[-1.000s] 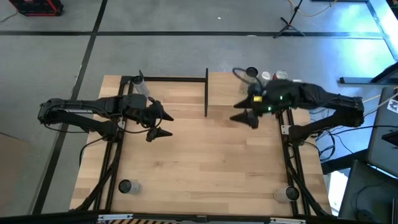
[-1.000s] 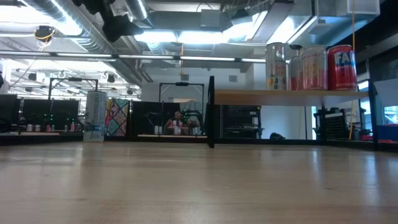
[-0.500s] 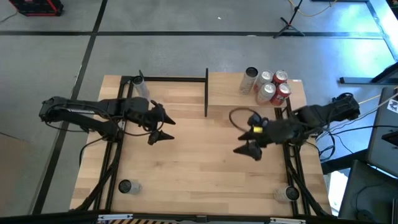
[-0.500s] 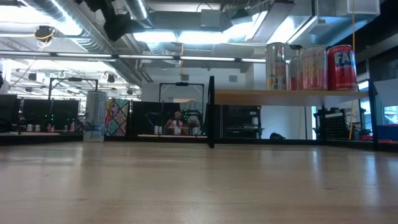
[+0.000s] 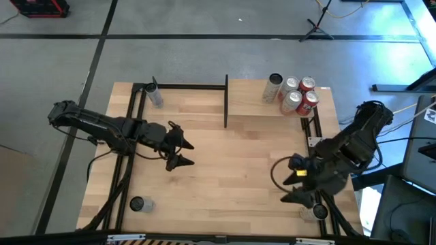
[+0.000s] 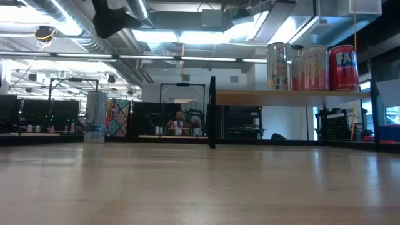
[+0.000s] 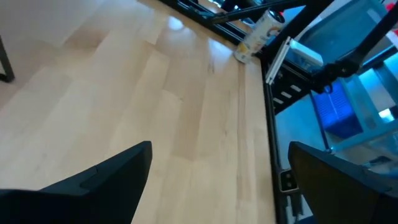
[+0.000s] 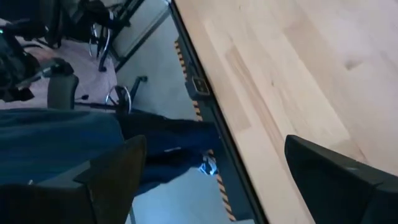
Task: Place canned beverage on shelf
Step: Put the white yellow soda can on the shelf aligned with the other white yellow soda can
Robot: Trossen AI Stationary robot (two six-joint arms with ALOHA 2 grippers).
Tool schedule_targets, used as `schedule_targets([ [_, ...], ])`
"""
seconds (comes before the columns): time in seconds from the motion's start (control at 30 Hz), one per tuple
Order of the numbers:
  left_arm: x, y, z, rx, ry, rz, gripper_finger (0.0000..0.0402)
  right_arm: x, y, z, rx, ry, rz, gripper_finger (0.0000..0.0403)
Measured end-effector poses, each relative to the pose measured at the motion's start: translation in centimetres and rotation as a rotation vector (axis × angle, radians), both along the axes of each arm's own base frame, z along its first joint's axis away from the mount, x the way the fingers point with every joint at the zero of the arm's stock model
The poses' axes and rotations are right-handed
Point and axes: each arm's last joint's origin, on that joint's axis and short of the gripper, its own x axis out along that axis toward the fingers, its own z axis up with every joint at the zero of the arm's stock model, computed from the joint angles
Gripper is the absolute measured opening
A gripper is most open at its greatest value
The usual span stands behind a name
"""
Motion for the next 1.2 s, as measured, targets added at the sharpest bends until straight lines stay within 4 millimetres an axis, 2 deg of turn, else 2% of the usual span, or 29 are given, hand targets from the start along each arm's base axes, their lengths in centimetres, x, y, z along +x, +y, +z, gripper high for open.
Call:
schedule_targets([
  [0.17, -0.3, -1.1, 0.0, -0.021, 0.007, 0.022, 0.0373, -1.6, 1.0, -0.4, 0.008, 0.065, 0.010, 0.0372],
  [0.3, -0.4, -1.5, 0.0, -0.029, 0.005, 0.053, 0.0373, -3.4, 1.5, -1.0, 0.040, 0.226, 0.031, 0.0372],
  [0.47, -0.5, -1.6, 0.0, -0.007, 0.001, 0.085, 0.0373, -5.7, 1.4, -1.9, -0.006, 0.444, 0.029, 0.0372],
  [0.63, -0.5, -1.5, -0.1, 0.009, -0.001, 0.102, 0.0373, -7.0, 1.0, -2.4, -0.077, 0.548, 0.007, 0.0372],
  [0.9, -0.6, -1.4, -0.2, 0.027, 0.015, 0.117, 0.0373, -8.3, 1.1, -3.2, -0.171, 0.583, 0.055, 0.0372],
  [1.2, -0.6, -1.4, -0.2, 0.024, 0.015, 0.119, 0.0373, -7.8, 3.8, -6.0, -0.132, 0.679, 0.110, 0.0372],
])
